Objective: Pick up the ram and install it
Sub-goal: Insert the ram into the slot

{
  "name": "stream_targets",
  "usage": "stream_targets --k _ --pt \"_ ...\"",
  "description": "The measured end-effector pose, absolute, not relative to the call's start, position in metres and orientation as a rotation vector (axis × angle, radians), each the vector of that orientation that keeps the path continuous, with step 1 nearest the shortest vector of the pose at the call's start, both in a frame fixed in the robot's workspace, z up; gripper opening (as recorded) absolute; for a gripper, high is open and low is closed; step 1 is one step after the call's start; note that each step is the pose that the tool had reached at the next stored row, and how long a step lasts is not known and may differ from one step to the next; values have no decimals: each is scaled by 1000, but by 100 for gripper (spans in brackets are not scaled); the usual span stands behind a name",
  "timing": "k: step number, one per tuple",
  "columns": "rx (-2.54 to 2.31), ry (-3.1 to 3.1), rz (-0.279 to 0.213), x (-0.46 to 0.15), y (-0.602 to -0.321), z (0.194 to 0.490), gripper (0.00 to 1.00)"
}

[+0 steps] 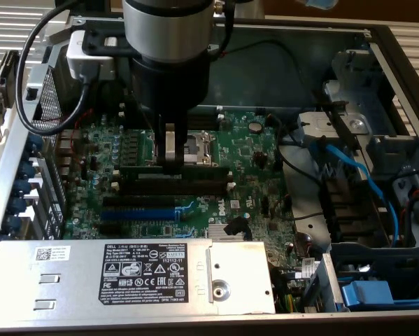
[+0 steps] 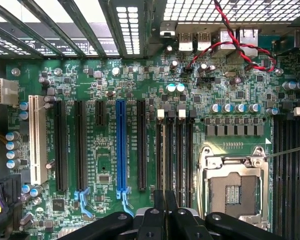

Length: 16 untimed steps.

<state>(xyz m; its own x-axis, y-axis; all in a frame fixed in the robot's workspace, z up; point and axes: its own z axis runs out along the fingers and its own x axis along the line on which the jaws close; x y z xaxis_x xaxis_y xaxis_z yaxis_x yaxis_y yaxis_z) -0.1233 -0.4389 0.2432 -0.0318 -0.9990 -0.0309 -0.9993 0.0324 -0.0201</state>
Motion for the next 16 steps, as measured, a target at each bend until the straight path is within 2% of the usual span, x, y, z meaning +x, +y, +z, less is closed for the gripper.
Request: stream_targets --k 16 --pt "-2161 2231 11 -124 -439 240 12"
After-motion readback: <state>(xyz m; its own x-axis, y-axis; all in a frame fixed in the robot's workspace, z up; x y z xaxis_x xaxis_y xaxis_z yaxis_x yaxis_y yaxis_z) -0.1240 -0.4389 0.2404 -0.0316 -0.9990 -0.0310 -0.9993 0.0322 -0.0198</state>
